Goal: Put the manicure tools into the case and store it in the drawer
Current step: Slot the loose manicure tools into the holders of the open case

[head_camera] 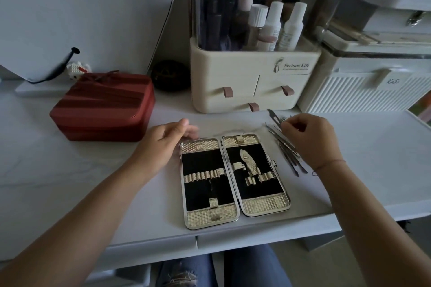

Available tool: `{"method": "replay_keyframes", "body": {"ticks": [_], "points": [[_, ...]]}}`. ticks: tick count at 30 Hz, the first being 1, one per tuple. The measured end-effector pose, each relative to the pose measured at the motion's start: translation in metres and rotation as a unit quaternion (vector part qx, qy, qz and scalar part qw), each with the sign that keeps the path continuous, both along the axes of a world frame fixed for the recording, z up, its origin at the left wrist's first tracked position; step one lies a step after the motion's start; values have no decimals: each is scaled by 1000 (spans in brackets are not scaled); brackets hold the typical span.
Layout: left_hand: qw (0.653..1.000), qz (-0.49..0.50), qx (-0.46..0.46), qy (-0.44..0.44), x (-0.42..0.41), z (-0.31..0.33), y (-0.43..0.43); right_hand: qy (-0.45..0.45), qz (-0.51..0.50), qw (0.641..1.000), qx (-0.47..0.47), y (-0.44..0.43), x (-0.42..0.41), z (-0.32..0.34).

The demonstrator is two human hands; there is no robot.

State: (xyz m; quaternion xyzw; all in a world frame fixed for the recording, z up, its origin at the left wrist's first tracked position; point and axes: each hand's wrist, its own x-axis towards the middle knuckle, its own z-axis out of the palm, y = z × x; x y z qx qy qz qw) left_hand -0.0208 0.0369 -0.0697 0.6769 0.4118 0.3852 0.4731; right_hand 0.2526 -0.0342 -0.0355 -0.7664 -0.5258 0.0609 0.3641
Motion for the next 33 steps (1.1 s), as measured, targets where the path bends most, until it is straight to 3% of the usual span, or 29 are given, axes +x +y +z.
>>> {"method": "replay_keyframes", "body": {"ticks": [3,6,8,11,18,23,33], "points": [[1000,7,-11,-7,2,3,-3,173,80,982,-20,-3,-13,17],[1000,14,-9,4,2,3,-2,385,187,902,-59,0,-36,27],[1000,20,-15,8,0,3,-2,433,236,865,-92,6,-51,28],[999,24,-5,23,-3,4,-2,447,271,846,-109,19,-70,26],[996,30,36,82,-9,9,-5,361,232,898,-101,52,-83,15],[995,31,39,85,-9,10,-5,376,244,886,-118,52,-77,12],[993,36,56,99,-8,11,-6,324,124,924,-162,29,23,25]]}}
